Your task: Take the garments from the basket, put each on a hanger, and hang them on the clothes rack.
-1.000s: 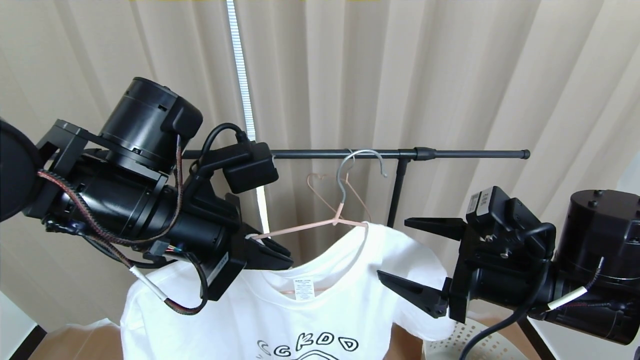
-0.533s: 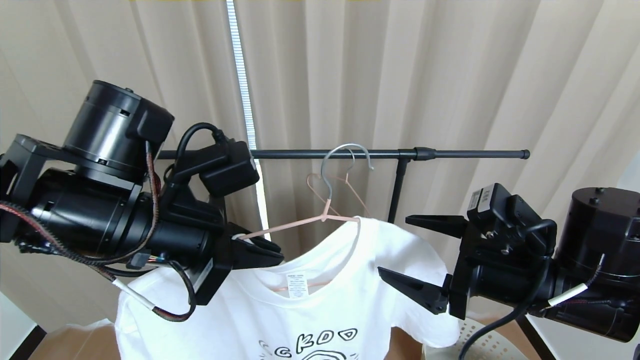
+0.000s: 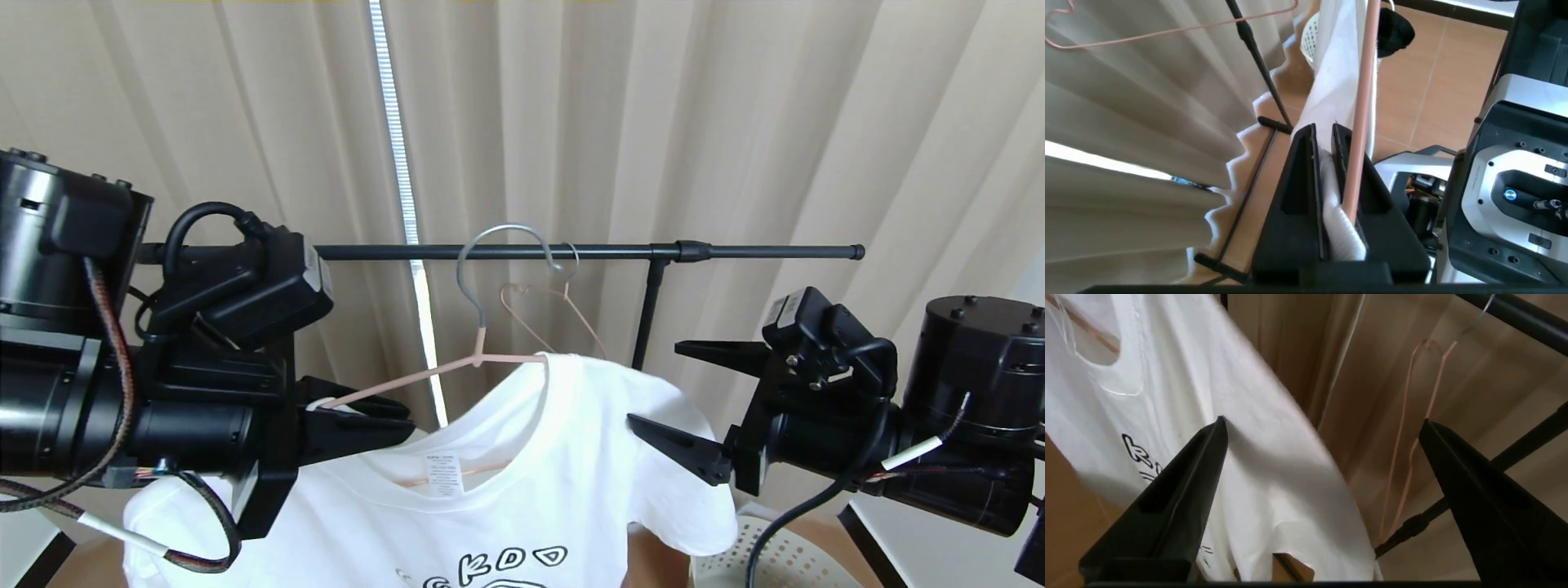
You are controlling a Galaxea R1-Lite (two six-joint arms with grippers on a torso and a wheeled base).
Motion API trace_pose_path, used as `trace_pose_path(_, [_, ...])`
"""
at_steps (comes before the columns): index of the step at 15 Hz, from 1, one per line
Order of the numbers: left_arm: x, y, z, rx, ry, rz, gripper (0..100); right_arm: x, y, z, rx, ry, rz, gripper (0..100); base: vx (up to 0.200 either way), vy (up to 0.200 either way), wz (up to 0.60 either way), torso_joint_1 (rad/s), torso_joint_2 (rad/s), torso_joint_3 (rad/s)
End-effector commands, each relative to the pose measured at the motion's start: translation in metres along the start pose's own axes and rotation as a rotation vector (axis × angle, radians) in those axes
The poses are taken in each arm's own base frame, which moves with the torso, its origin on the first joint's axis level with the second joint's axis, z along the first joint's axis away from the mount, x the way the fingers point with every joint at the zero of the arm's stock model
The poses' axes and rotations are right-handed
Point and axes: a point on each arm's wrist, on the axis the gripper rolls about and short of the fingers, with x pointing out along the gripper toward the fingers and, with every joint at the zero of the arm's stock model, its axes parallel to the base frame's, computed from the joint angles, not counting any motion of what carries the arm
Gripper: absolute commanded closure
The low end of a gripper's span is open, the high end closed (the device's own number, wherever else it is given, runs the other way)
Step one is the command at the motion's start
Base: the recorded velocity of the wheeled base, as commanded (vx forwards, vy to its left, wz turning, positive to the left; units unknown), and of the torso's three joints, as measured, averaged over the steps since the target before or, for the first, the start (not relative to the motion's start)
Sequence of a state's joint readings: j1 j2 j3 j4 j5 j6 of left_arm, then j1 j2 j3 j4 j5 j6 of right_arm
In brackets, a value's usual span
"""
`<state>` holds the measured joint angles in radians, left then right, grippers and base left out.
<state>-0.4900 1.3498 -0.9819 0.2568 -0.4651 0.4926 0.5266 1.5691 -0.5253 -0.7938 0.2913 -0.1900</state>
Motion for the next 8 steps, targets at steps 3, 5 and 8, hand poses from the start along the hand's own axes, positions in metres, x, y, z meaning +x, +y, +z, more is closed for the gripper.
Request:
trace_pose_path(3, [-0.022,-0.005,-0.013,-0.013,-0.037,0.080,100,-0.001,-0.007,-0.010,-0.064,0.042,-0.022,0,0.000,0.000,0.00,0.000,0.00,0.000])
trace_pose_path(5, [-0.026,-0.005,-0.017,-0.016,-0.042,0.098,100,-0.003,-0.010,-0.018,-0.129,0.073,-0.026,0,0.000,0.000,0.00,0.000,0.00,0.000])
trace_pose_path(8, [-0.031,-0.008,-0.021,-0.023,-0.046,0.116,100,0.011,-0.014,-0.038,-0.158,0.147,-0.012,0,0.000,0.000,0.00,0.000,0.00,0.000])
